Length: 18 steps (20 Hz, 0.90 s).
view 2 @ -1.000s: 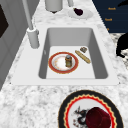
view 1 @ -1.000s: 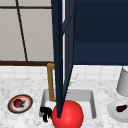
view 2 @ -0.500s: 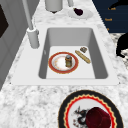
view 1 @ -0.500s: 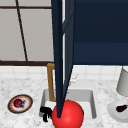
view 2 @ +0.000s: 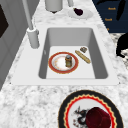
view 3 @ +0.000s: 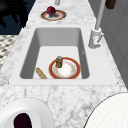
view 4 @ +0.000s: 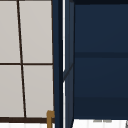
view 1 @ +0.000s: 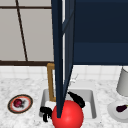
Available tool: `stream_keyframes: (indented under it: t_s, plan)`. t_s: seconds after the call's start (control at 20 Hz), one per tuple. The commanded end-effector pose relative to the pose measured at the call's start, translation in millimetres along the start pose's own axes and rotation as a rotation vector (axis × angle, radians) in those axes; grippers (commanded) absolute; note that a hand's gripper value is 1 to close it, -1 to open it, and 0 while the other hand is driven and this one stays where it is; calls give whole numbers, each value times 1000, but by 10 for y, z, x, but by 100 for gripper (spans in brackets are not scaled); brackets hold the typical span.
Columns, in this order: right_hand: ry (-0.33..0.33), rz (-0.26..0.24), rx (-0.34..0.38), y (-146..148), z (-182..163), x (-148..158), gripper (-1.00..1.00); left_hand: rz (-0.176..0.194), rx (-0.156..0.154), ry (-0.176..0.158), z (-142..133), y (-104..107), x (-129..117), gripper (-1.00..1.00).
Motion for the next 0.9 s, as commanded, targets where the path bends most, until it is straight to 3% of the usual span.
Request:
stream_keyframes:
  t_s: [0.0,0.05,0.35,0.4,0.45,0.55,0.65,0.85]
  plan:
    - [35,83,26,-125,-206,-109,-100,0,0,0,0,0,0,0]
    - [35,117,43,-122,-236,-114,-100,0,0,0,0,0,0,0]
    - [42,166,55,-167,-476,-222,-100,0,0,0,0,0,0,0]
    - [30,130,52,-164,-441,-205,-100,0,0,0,0,0,0,0]
    - [12,60,25,-165,-391,-209,-100,0,0,0,0,0,0,0]
    - [18,72,31,-182,-493,-252,-100,0,0,0,0,0,0,0]
    - [20,142,69,-268,-585,-261,-100,0,0,0,0,0,0,0]
    - [35,200,110,-390,-680,-353,-100,0,0,0,0,0,0,0]
